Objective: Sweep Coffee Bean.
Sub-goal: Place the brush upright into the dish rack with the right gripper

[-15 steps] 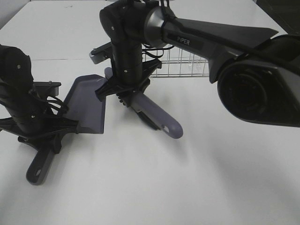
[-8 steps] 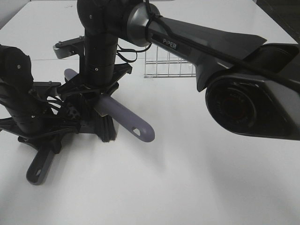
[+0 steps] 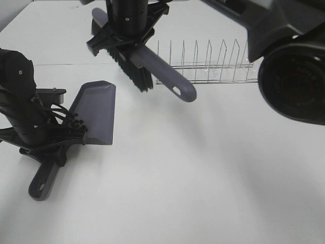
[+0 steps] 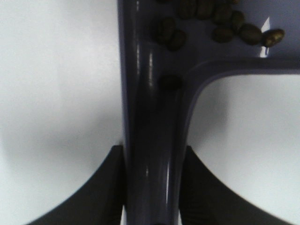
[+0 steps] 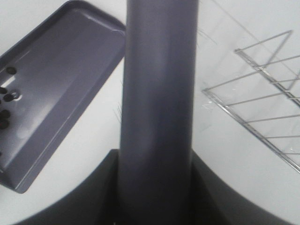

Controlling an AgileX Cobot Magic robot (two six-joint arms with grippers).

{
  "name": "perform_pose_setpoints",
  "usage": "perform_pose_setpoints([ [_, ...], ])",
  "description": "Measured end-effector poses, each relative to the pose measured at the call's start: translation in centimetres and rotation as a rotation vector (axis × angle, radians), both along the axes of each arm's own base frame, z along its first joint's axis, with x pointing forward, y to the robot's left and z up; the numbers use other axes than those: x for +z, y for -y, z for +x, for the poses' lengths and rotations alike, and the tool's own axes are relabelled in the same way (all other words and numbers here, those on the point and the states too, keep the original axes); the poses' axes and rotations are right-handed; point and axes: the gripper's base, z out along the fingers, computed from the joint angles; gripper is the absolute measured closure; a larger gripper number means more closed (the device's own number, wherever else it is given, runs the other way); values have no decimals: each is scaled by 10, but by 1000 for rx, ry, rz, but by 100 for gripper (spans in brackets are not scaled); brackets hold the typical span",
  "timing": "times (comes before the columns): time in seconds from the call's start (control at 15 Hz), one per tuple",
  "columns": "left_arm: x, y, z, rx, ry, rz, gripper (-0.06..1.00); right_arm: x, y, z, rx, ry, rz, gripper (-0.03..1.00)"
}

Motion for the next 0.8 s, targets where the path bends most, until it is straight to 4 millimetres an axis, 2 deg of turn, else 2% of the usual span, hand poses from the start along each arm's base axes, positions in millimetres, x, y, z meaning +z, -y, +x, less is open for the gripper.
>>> perform_pose_setpoints([
  [0.2, 0, 0, 0, 0, 0, 0, 68, 37, 54, 24, -110, 53, 39, 70],
  [0.4, 0, 0, 0, 0, 0, 0, 68, 63, 140, 39, -273, 46, 24, 70],
  [0.67, 0, 0, 0, -1, 0, 1, 68, 69, 269, 37, -533, -24, -7, 70],
  [0.8, 0, 0, 0, -1, 0, 1, 68, 57, 315, 32, -630, -104, 38, 70],
])
